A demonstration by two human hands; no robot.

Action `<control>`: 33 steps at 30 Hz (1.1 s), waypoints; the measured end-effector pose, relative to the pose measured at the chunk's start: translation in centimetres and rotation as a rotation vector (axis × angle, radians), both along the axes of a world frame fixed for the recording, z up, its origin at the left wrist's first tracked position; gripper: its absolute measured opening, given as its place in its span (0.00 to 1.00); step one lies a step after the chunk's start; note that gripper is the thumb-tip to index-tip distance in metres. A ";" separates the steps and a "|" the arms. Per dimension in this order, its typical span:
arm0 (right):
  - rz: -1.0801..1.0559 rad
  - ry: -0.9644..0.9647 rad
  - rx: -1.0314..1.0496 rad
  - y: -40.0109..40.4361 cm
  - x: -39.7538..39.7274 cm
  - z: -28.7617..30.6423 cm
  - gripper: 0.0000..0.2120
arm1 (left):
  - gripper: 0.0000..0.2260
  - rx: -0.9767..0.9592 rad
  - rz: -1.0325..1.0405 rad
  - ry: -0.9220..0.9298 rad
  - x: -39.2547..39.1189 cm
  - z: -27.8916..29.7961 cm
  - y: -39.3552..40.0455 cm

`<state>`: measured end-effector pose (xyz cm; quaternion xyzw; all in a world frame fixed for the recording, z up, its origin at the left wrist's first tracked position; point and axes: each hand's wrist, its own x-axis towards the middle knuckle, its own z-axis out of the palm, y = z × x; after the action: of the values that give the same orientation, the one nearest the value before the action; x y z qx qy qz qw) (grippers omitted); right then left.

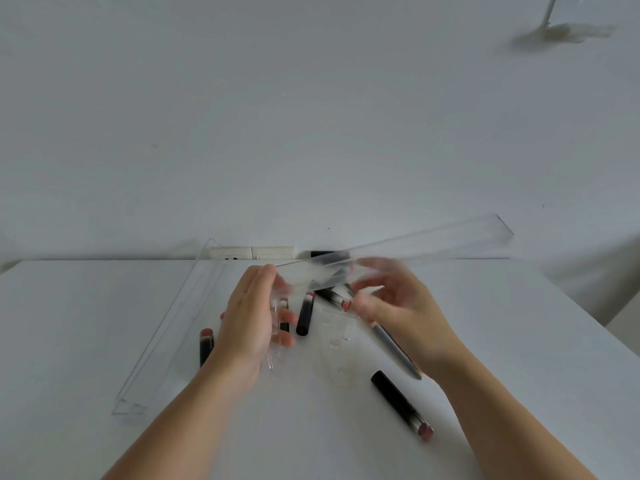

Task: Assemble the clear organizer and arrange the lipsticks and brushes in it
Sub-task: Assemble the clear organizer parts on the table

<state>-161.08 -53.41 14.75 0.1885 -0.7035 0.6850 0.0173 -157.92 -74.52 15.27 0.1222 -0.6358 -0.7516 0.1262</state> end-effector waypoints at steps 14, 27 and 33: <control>-0.283 0.157 1.590 -6.5 2.1 1.9 0.29 | 0.12 0.257 0.166 0.046 -0.9 0.3 -0.8; -0.315 -0.196 0.843 -1.8 1.1 3.8 0.24 | 0.10 0.269 0.158 0.050 -1.1 0.3 -1.2; -0.215 -0.523 -0.372 4.9 -1.0 3.8 0.26 | 0.10 0.208 0.107 0.044 -0.8 0.1 -0.8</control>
<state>-162.03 -48.52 18.52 -0.0750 -0.5629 0.8211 -0.0576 -158.74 -75.37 15.39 0.1517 -0.5439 -0.8083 0.1668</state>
